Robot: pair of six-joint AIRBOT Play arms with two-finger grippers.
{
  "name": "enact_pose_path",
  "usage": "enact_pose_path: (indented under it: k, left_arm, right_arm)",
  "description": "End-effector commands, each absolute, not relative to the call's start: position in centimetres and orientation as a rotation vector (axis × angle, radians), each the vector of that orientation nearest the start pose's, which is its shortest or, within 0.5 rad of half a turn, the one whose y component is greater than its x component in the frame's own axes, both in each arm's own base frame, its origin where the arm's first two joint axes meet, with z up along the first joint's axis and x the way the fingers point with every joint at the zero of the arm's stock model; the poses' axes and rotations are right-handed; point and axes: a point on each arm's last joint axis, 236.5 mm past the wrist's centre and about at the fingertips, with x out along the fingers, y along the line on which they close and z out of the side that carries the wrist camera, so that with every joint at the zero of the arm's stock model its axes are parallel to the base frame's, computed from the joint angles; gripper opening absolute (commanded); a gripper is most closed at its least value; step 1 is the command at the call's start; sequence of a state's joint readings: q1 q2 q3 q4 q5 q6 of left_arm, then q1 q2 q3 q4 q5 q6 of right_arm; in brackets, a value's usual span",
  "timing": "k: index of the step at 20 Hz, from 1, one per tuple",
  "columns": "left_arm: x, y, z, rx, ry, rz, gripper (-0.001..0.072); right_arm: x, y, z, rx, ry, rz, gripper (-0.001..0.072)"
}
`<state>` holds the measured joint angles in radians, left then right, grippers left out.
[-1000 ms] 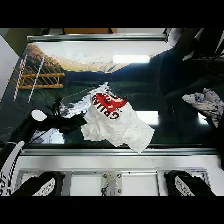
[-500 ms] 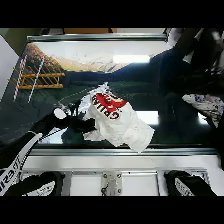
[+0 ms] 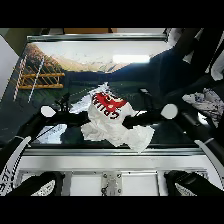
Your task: Fold the clothes and pants, and hang the long-sleeved shirts on hangers.
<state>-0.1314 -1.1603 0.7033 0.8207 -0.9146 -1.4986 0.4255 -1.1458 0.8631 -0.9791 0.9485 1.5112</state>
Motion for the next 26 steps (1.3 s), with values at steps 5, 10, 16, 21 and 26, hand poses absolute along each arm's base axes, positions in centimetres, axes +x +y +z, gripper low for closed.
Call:
enact_pose_path:
  k: [5,10,16,21,26]
  left_arm:
    - [31.2,-14.2,-2.2,-0.660,1.300,-0.312,0.0015]
    - [36.7,-8.1,19.2,-0.506,0.795,-0.330,0.0015]
    - [25.3,-10.1,48.3,-0.268,0.058,-0.459,0.0015]
    - [16.7,-9.5,56.1,-0.165,-0.219,-0.421,0.0015]
    - [20.9,-9.1,49.0,-0.190,0.060,-0.390,0.0015]
  right_arm:
    - [29.8,26.9,-2.5,0.261,1.247,0.597,0.0024]
    - [34.7,16.4,19.0,-0.020,0.845,0.476,0.0023]
    - [25.9,10.6,47.1,0.035,0.152,0.418,0.0022]
    - [19.9,8.5,52.6,0.132,-0.028,0.390,0.0022]
    - [22.2,6.9,44.8,0.175,0.294,0.272,0.0023]
